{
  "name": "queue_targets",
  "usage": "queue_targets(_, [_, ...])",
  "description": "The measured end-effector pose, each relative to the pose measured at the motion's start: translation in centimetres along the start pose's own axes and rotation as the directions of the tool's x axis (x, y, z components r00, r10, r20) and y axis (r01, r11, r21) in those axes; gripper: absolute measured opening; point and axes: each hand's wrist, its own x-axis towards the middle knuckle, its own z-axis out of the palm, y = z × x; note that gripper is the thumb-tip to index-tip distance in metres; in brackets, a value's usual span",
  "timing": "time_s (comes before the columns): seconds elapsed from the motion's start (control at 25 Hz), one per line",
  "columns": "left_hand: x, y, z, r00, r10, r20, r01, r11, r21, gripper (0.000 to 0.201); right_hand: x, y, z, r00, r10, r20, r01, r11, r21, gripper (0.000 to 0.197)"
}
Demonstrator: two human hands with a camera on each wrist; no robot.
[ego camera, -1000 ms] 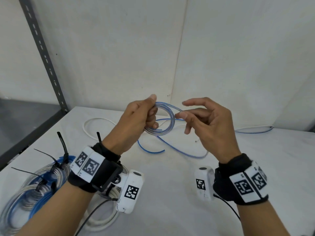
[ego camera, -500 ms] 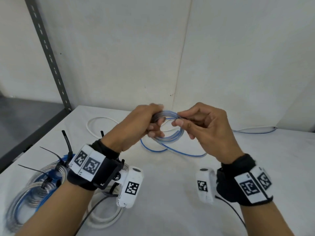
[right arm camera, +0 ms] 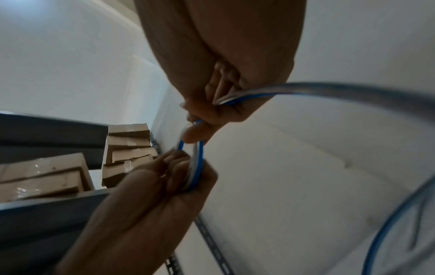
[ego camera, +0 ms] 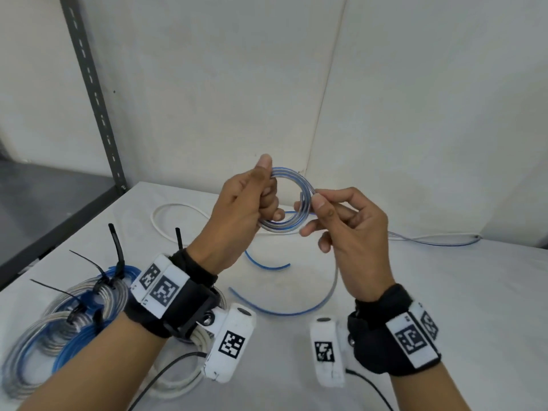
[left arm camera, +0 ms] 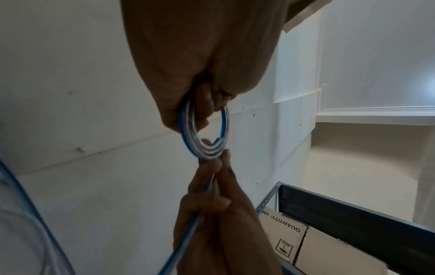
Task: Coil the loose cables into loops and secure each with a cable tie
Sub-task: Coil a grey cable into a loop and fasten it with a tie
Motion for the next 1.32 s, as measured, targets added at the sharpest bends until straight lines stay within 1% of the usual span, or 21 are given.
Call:
queue_targets(0.12, [-0.4, -0.8, 0.6, 0.993, 0.075, -0.090, -0.080, 0.995, -0.055, 0.044, -0.8, 0.6, 1.7, 0.999, -0.002, -0.046, 0.005, 0.998, 0.063, 0.008])
queue_targets(0.2, [-0.4, -0.9, 0.7, 0.993, 0.052, -0.102, -0.060, 0.995, -0.078, 0.045, -0.7, 0.7, 1.7, 0.997, -0.035, -0.067, 0.039, 0.997, 0.065, 0.008])
queue_targets(0.24, [-0.3, -0.9, 0.5, 0.997, 0.018, -0.078, -0.023, 0.998, -0.065, 0.045, -0.4, 0.6, 1.3, 0.997, -0.047, -0.063, 0.051, 0.997, 0.064, 0.007])
queue_targets(0.32, [-0.2, -0.8, -0.3, 0.999, -0.032, 0.018, 0.031, 0.997, 0.070, 0.045, 0.3, 0.3, -0.2, 0.997, -0.071, -0.013, 0.071, 0.997, 0.019, 0.007])
queue_targets(0.36, [-0.1, -0.8, -0.6, 0.996, -0.046, 0.083, 0.030, 0.983, 0.180, 0.045, 0.6, 0.1, -1.1, 0.996, -0.085, 0.041, 0.087, 0.995, -0.045, 0.008])
queue_targets(0.44, [-0.3, -0.9, -1.3, 0.976, -0.095, 0.195, 0.010, 0.918, 0.396, 0.046, 1.0, -0.3, -2.5, 0.980, -0.079, 0.182, 0.117, 0.971, -0.210, 0.010])
queue_targets(0.48, [-0.5, -1.0, -1.4, 0.962, -0.127, 0.241, -0.001, 0.883, 0.469, 0.044, 1.0, -0.4, -2.8, 0.970, -0.059, 0.235, 0.125, 0.952, -0.279, 0.011])
queue_targets(0.52, [-0.6, -1.0, -1.3, 0.952, -0.138, 0.275, -0.021, 0.863, 0.506, 0.042, 0.9, -0.5, -3.0, 0.963, -0.041, 0.266, 0.128, 0.938, -0.322, 0.011])
queue_targets(0.56, [-0.7, -1.1, -1.2, 0.951, -0.117, 0.285, -0.047, 0.860, 0.508, 0.041, 0.9, -0.5, -3.1, 0.962, -0.038, 0.270, 0.130, 0.935, -0.331, 0.012])
queue_targets(0.6, [-0.6, -1.2, -1.0, 0.961, -0.070, 0.267, -0.071, 0.873, 0.482, 0.040, 0.9, -0.5, -3.1, 0.967, -0.053, 0.250, 0.131, 0.942, -0.308, 0.013])
queue_targets(0.68, [-0.5, -1.1, -0.7, 0.985, 0.033, 0.172, -0.098, 0.917, 0.387, 0.039, 1.1, -0.5, -2.8, 0.981, -0.108, 0.159, 0.142, 0.964, -0.223, 0.013])
queue_targets(0.72, [-0.4, -1.0, -0.5, 0.991, 0.062, 0.121, -0.098, 0.940, 0.326, 0.038, 1.1, -0.5, -2.5, 0.988, -0.117, 0.104, 0.134, 0.976, -0.172, 0.011])
queue_targets(0.8, [-0.2, -1.0, -0.4, 0.995, 0.093, 0.042, -0.099, 0.975, 0.198, 0.037, 0.8, -0.3, -1.4, 0.996, -0.087, 0.017, 0.088, 0.994, -0.067, 0.006])
queue_targets(0.88, [-0.2, -1.1, -0.2, 0.992, 0.118, -0.039, -0.113, 0.988, 0.108, 0.037, -0.1, 0.1, 0.3, 0.998, -0.051, -0.027, 0.051, 0.998, 0.027, 0.007])
queue_targets(0.96, [-0.3, -1.4, 0.0, 0.984, 0.143, -0.108, -0.136, 0.988, 0.075, 0.038, -0.8, 0.7, 1.8, 0.996, -0.055, -0.066, 0.060, 0.995, 0.074, 0.013])
queue_targets(1.0, [-0.3, -1.5, 0.1, 0.982, 0.145, -0.122, -0.138, 0.988, 0.066, 0.038, -1.0, 1.0, 2.1, 0.994, -0.071, -0.088, 0.078, 0.994, 0.081, 0.016])
queue_targets(1.08, [-0.3, -1.5, 0.1, 0.992, 0.097, -0.086, -0.094, 0.995, 0.028, 0.038, -0.6, 1.2, 1.7, 0.988, -0.106, -0.113, 0.114, 0.991, 0.066, 0.017])
queue_targets(1.16, [-0.3, -1.1, -0.2, 1.000, 0.013, -0.001, -0.013, 0.999, 0.042, 0.039, 0.0, 0.8, 0.4, 0.990, -0.129, -0.063, 0.130, 0.991, 0.019, 0.016])
queue_targets(1.24, [-0.3, -0.6, -0.6, 0.993, -0.079, 0.090, 0.063, 0.984, 0.169, 0.039, 0.3, 0.2, -0.8, 0.988, -0.148, 0.046, 0.151, 0.987, -0.059, 0.017])
queue_targets(1.28, [-0.4, -0.4, -0.9, 0.983, -0.112, 0.144, 0.073, 0.965, 0.251, 0.038, 0.4, 0.0, -1.2, 0.983, -0.152, 0.100, 0.162, 0.982, -0.099, 0.017])
queue_targets(1.32, [-0.5, -0.3, -1.2, 0.970, -0.130, 0.203, 0.056, 0.942, 0.331, 0.037, 0.5, -0.2, -1.6, 0.978, -0.148, 0.149, 0.168, 0.977, -0.135, 0.017])
